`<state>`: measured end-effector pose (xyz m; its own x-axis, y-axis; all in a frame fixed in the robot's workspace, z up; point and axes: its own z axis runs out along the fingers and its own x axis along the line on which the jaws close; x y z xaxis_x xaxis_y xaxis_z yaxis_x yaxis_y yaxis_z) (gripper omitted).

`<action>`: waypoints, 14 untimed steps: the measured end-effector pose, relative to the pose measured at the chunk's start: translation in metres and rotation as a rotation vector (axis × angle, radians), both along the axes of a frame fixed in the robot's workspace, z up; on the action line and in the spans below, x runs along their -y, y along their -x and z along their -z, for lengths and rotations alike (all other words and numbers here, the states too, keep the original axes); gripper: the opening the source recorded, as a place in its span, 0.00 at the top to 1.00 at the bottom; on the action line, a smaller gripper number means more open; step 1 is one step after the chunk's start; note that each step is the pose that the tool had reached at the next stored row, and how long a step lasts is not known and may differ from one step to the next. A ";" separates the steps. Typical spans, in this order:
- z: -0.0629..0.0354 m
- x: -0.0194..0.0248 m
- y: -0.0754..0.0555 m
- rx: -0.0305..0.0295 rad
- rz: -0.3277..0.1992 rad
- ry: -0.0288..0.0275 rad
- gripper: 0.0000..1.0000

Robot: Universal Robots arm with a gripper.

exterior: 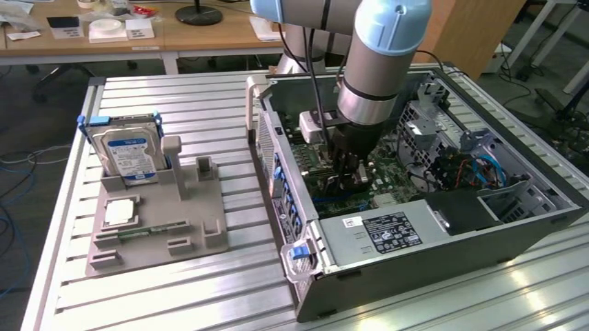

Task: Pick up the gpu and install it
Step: 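Insert the gpu into the slot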

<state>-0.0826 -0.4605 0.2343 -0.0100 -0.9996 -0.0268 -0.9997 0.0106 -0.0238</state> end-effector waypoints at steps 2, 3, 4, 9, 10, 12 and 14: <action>0.0001 0.0000 0.000 0.0001 0.000 -0.0001 0.73; 0.0001 0.0000 0.000 0.0001 0.000 -0.0001 0.73; 0.0001 0.0000 0.000 0.0001 0.000 -0.0001 0.73; 0.0048 0.0000 0.000 0.0003 0.000 -0.0001 0.73; 0.0056 0.0000 0.000 -0.0003 0.000 0.0003 0.73; 0.0068 0.0000 0.000 -0.0004 0.000 0.0004 0.73; 0.0087 0.0000 0.000 -0.0003 0.000 0.0001 0.73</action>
